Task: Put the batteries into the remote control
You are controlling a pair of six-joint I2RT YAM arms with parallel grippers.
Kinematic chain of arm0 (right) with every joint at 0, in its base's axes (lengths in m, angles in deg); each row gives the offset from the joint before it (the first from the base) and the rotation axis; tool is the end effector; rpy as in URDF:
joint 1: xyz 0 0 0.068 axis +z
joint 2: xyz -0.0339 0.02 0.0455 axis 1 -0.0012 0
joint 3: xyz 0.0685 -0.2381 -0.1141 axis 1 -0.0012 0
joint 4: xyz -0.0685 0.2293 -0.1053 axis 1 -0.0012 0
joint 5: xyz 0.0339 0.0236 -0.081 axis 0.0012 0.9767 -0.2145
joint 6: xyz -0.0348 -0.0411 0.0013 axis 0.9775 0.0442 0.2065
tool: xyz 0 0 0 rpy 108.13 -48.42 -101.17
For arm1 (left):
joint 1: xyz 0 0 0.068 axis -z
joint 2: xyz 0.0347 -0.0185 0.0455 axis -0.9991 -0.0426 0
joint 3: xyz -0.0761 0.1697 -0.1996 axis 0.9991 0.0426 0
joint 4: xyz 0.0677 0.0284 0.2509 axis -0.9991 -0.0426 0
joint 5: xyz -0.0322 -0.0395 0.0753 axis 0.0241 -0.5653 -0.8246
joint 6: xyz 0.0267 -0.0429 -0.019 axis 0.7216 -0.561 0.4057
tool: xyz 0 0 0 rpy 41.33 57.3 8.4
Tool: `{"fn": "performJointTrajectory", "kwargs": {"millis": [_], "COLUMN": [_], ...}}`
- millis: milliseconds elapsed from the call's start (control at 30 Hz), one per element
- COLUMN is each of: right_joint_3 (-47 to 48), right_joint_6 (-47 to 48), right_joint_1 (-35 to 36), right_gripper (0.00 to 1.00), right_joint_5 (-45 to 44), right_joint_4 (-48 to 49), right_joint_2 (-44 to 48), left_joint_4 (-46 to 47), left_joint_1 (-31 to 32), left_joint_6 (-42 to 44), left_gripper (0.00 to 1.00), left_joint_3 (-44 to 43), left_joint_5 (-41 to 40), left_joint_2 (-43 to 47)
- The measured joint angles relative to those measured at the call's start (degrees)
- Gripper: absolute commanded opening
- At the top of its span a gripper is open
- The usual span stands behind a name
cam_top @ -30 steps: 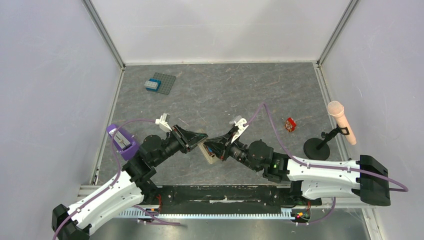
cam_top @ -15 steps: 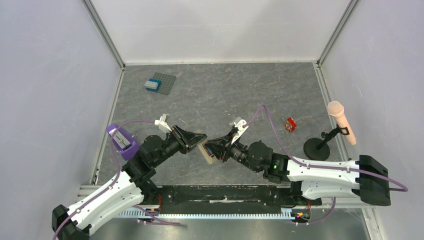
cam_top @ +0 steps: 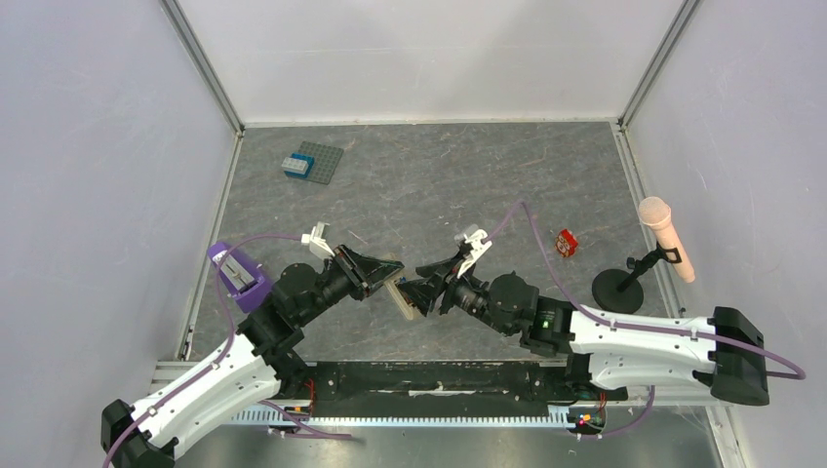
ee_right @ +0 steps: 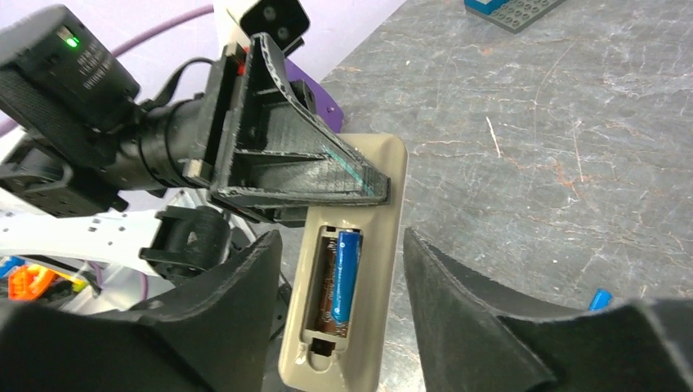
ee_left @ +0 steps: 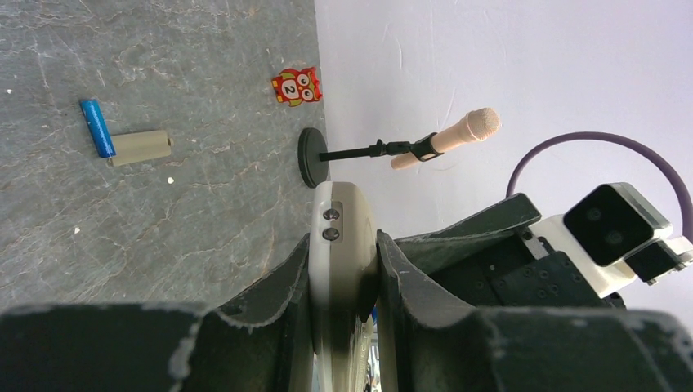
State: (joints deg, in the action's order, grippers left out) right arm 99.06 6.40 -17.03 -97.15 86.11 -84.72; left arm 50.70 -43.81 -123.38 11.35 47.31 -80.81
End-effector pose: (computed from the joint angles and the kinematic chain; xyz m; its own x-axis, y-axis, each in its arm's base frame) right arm 0.0819 0.2260 0.2911 -0.4205 0.2764 -0.8642 -0.6858 0.5268 0.5021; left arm 0.1113 -0.1091 0.2548 -0.7272 -0.6381 -0.2531 0.1057 0.2602 -0.9598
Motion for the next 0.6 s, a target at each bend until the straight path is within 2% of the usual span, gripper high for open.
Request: {"fn": "performJointTrajectory", "kwargs": {"millis": [233,433,600], "right_joint_3": [2.99,4.37,3.65], "right_joint_6": [-4.11,-16.09,-25.05], "right_joint_1": [-0.04,-1.57,-2.89], "right_gripper": [0.97,0.98,0.98], "right_joint_5": [0.42,2.25,4.96], "right_joint_4": [-4.57,-10.58,-11.69], "right_joint_2": [2.29,2.27,2.27], "left_joint_4": [0.31,1.44,2.19], "left_joint_1": [0.0,0.0,0.0], "left_joint_6": [3.04,8.92,13.51], "left_gripper": [0.02,0.02,0.02], "left_joint_3": [0.0,0.22,0.22], "left_joint_5": [0.0,0.04,0.28], "left_joint_2": [1.18,3.23,3.8]}}
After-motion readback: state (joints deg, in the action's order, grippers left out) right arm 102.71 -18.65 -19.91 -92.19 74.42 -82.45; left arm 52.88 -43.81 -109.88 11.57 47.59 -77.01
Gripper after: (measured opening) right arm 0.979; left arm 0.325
